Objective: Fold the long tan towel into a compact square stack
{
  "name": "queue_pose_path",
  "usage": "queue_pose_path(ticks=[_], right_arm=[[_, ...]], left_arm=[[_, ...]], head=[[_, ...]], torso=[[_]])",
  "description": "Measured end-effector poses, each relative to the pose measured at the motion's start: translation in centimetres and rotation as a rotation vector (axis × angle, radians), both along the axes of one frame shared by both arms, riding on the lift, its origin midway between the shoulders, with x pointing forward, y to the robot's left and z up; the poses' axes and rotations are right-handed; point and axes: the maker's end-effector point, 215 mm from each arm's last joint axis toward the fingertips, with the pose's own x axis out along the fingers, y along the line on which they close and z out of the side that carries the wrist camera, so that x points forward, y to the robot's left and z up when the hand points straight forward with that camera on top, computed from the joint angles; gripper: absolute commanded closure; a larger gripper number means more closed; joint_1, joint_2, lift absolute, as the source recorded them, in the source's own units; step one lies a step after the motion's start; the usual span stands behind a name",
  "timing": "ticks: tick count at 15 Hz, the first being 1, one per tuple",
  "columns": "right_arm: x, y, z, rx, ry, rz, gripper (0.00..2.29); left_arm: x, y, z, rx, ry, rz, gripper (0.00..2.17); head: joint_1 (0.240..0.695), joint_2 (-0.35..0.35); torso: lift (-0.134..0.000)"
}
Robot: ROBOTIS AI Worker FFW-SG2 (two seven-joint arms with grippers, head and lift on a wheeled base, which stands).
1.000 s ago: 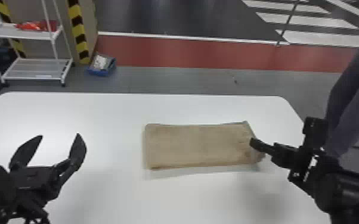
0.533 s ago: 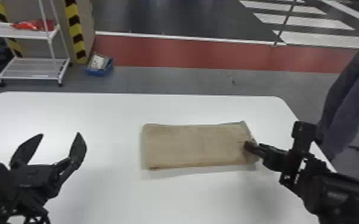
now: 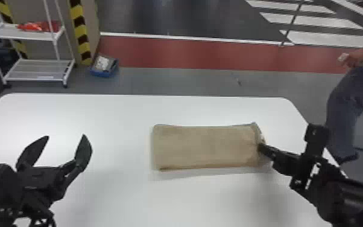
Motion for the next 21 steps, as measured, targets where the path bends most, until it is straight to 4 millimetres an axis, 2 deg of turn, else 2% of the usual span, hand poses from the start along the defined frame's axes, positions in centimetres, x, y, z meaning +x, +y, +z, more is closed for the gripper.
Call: queue_pose_path(ticks=[1, 3, 4, 6, 8, 10, 11, 13, 14, 15, 16, 17, 19, 21], right_arm=[[0.0, 0.1, 1.6, 0.017, -0.035, -0.001, 2.0], [0.2, 1.7, 6.1, 0.044, -0.13, 0.018, 2.0], [0.3, 3.2, 8.3, 0.052, -0.173, 0.039, 2.0], [0.2, 8.6, 11.9, 0.068, -0.238, 0.117, 2.0], [-0.2, 15.2, 12.6, 0.069, -0.247, 0.214, 2.0], [-0.4, 20.4, 11.6, 0.04, -0.231, 0.282, 2.0], [-0.4, 22.6, 10.9, 0.032, -0.224, 0.311, 2.0], [-0.4, 25.8, 9.8, 0.017, -0.21, 0.346, 2.0], [-0.4, 27.2, 9.2, 0.009, -0.201, 0.365, 1.89], [-0.5, 28.4, 8.6, 0.003, -0.193, 0.381, 1.36], [-0.6, 29.6, 7.8, -0.002, -0.18, 0.403, 0.35], [-0.8, 30.7, 7.0, -0.006, -0.166, 0.424, 0.0], [-1.4, 32.7, 6.3, 0.007, -0.165, 0.474, 0.01], [-1.5, 34.2, 7.9, 0.053, -0.238, 0.512, 0.09]], left_arm=[[0.0, 0.0, 0.1, 0.001, -0.001, 0.0, 0.09], [0.0, 0.0, 0.2, 0.001, -0.002, 0.0, 0.09], [0.0, 0.0, 0.2, 0.001, -0.002, -0.001, 0.09], [-0.2, 0.0, 0.3, 0.002, -0.001, -0.001, 0.09], [-0.2, 0.1, 0.2, 0.002, 0.0, 0.001, 0.09], [-0.3, 0.1, 0.1, 0.003, 0.001, 0.001, 0.09], [-0.3, 0.1, 0.1, 0.003, 0.003, 0.0, 0.09], [-0.2, 0.1, -0.2, 0.004, 0.007, -0.001, 0.09], [-0.2, 0.0, -0.2, 0.004, 0.008, -0.002, 0.09], [-0.2, 0.0, -0.3, 0.004, 0.009, -0.002, 0.09], [-0.2, 0.0, -0.4, 0.004, 0.011, -0.002, 0.09], [-0.2, 0.0, -0.5, 0.004, 0.012, -0.003, 0.09], [-0.1, 0.0, -0.6, 0.004, 0.013, -0.003, 0.09], [-0.1, -0.1, -0.7, 0.004, 0.014, -0.005, 0.09]], head=[[0.695, -0.153], [0.695, -0.142], [0.695, -0.129], [0.695, -0.091], [0.695, 0.0], [0.695, 0.051], [0.695, 0.074], [0.695, 0.12], [0.695, 0.133], [0.695, 0.146], [0.695, 0.157], [0.695, 0.168], [0.695, 0.197], [0.695, 0.213]], torso=[[-0.122], [-0.122], [-0.122], [-0.122], [-0.122], [-0.122], [-0.122], [-0.122], [-0.122], [-0.122], [-0.122], [-0.122], [-0.122], [-0.122]])
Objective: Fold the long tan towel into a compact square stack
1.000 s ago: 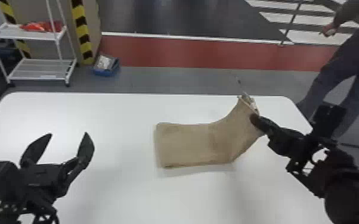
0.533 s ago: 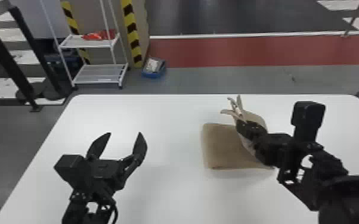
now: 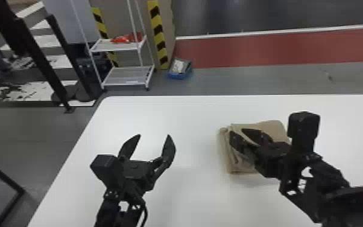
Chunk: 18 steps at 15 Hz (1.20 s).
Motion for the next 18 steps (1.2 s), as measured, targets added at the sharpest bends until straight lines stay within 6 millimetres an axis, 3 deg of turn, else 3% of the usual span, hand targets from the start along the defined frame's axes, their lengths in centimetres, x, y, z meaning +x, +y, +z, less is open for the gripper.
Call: queue_pose_path(ticks=[2, 3, 4, 5, 7, 11, 16, 18], right_arm=[[0.8, -0.8, 1.7, 0.04, -0.05, -0.027, 0.3], [1.3, -1.5, 1.8, 0.04, -0.055, -0.047, 0.75], [2.0, -2.4, 1.5, 0.029, -0.053, -0.071, 1.51], [2.8, -3.3, 0.7, 0.002, -0.042, -0.097, 1.9], [4.7, -4.5, -1.7, -0.073, -0.01, -0.145, 1.98], [6.2, -1.5, -4.3, -0.157, 0.032, -0.077, 1.98], [2.8, 3.2, -8.1, -0.219, 0.144, 0.069, 1.98], [1.0, 4.6, -8.7, -0.205, 0.165, 0.121, 1.98]], left_arm=[[0.0, -0.1, 0.0, 0.0, 0.001, -0.002, 0.09], [-0.1, -0.1, -0.1, 0.0, 0.001, -0.002, 0.09], [-0.1, -0.1, -0.1, 0.0, 0.001, -0.003, 0.09], [-0.1, -0.1, -0.1, 0.0, 0.001, -0.004, 0.09], [0.0, -0.3, 0.0, -0.001, 0.0, -0.007, 0.09], [0.2, -0.9, 0.0, 0.002, -0.001, -0.018, 0.09], [0.7, -1.2, 0.0, 0.002, -0.003, -0.026, 0.09], [0.8, -1.4, -0.1, 0.0, 0.0, -0.029, 0.09]], head=[[0.695, 0.211], [0.695, 0.197], [0.695, 0.187], [0.695, 0.178], [0.695, 0.161], [0.695, 0.172], [0.695, 0.222], [0.695, 0.24]], torso=[[-0.122], [-0.122], [-0.122], [-0.122], [-0.122], [-0.122], [-0.122], [-0.122]])
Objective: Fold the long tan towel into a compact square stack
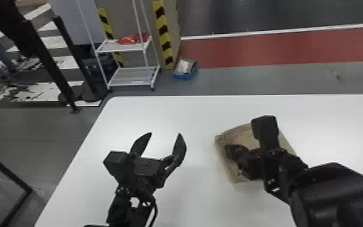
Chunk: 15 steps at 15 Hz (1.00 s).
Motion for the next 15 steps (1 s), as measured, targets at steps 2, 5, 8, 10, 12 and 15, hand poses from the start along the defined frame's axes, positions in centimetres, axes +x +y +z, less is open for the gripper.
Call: queue_pose_path(ticks=[2, 5, 8, 10, 12, 15], right_arm=[[-2.1, 1.5, 0.7, 0.039, -0.001, 0.05, 1.98], [-6.3, 2.5, 1.1, 0.081, 0.06, 0.123, 1.98], [-9.2, 1.0, 1.9, 0.098, 0.063, 0.141, 1.98], [-9.8, -1.5, 4.3, 0.129, 0.022, 0.102, 1.98], [-11.0, -6.1, 5.1, 0.132, 0.04, 0.037, 1.98], [-12.5, -13.3, 3.8, 0.119, 0.108, -0.084, 1.98]], left_arm=[[0.0, 0.0, -0.1, -0.001, 0.002, -0.001, 0.09], [0.1, 0.0, -0.4, -0.001, 0.008, -0.002, 0.09], [0.2, 0.1, -0.5, -0.001, 0.01, -0.001, 0.09], [0.2, 0.1, -0.5, -0.003, 0.01, -0.002, 0.09], [0.2, 0.2, -0.5, -0.003, 0.009, 0.0, 0.09], [0.2, 0.5, -0.5, -0.003, 0.008, 0.005, 0.09]], head=[[0.695, 0.255], [0.695, 0.285], [0.695, 0.283], [0.695, 0.265], [0.695, 0.23], [0.695, 0.137]], torso=[[-0.122], [-0.122], [-0.122], [-0.122], [-0.122], [-0.122]])
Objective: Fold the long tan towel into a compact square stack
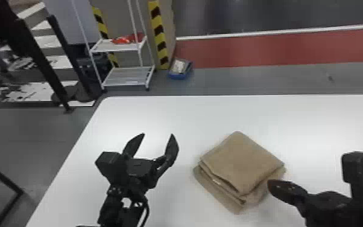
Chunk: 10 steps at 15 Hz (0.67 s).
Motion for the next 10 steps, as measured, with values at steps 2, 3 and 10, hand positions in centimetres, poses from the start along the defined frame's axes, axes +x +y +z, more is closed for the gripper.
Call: queue_pose_path(ticks=[2, 3, 10], right_arm=[[0.5, -2.5, -1.3, -0.011, 0.029, -0.047, 1.98], [1.0, -2.9, -1.8, -0.015, 0.043, -0.056, 1.98], [10.3, -0.8, -2.9, -0.039, 0.038, -0.067, 1.98]], left_arm=[[0.1, -0.2, -0.2, -0.002, 0.003, -0.003, 0.09], [0.1, -0.4, -0.3, -0.004, 0.004, -0.005, 0.09], [0.1, 0.0, -0.4, -0.001, 0.006, 0.002, 0.09]], head=[[0.695, 0.092], [0.695, 0.086], [0.695, 0.101]], torso=[[-0.122], [-0.122], [-0.122]])
